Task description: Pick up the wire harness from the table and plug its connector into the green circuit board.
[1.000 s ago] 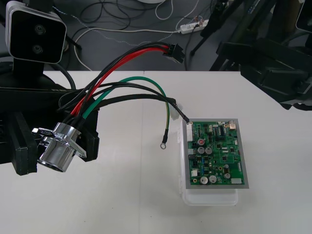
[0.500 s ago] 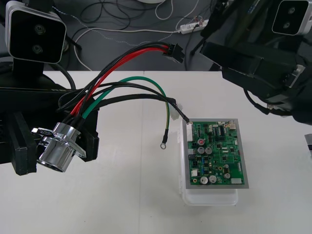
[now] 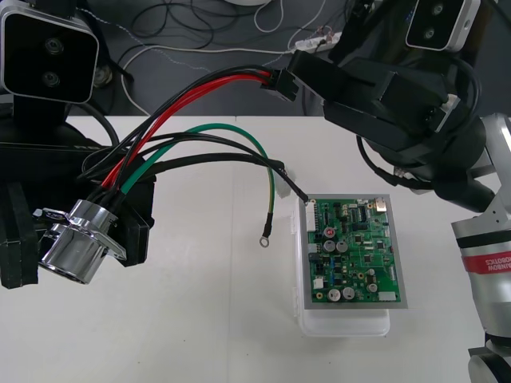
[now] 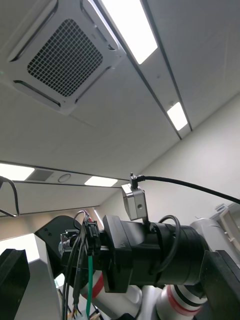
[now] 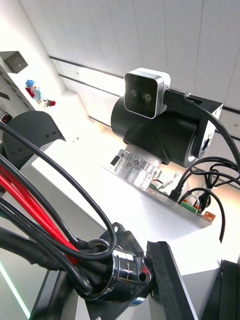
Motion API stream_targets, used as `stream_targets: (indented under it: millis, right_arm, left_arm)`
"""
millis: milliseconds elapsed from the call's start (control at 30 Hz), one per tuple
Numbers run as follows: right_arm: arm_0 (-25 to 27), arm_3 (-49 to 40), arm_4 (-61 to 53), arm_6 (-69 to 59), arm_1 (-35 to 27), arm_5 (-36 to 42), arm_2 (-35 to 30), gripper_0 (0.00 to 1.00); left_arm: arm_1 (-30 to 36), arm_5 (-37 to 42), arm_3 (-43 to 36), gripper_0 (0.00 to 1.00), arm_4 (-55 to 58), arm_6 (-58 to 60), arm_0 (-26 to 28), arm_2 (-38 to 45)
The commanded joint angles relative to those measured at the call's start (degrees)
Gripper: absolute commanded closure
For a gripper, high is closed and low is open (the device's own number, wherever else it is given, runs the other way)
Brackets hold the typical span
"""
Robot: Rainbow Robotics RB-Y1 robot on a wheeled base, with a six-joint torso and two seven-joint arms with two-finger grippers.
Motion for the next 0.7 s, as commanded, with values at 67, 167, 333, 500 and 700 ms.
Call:
stream_targets:
  millis: [67,167,333,500,700]
  right_arm:
    - [-2.9,-0.49,-5.49,-0.92,1.07,2.19,5.52,0.0]
    - [-3.08,-0.84,-6.54,-0.66,1.33,2.28,6.75,0.0]
    - [-2.99,-0.84,-6.45,-0.39,2.83,2.28,6.92,0.0]
    - [-2.99,-0.84,-6.63,-0.13,3.71,2.28,8.07,0.0]
    - [-2.99,-1.99,-10.06,0.66,3.71,2.45,12.2,0.0]
  left_arm:
    - [-1.0,-1.38,-1.96,1.0,0.87,-3.74,0.72,-0.79]
    - [-1.0,-1.38,-1.96,1.0,0.87,-3.74,0.72,-0.79]
    - [-0.91,-1.38,-2.05,1.0,0.61,-3.65,0.81,-0.88]
    - [-1.0,-1.38,-1.96,1.0,0.08,-3.47,0.81,-0.88]
    - [-1.44,-1.38,-2.05,1.0,-0.1,-3.47,0.81,-0.88]
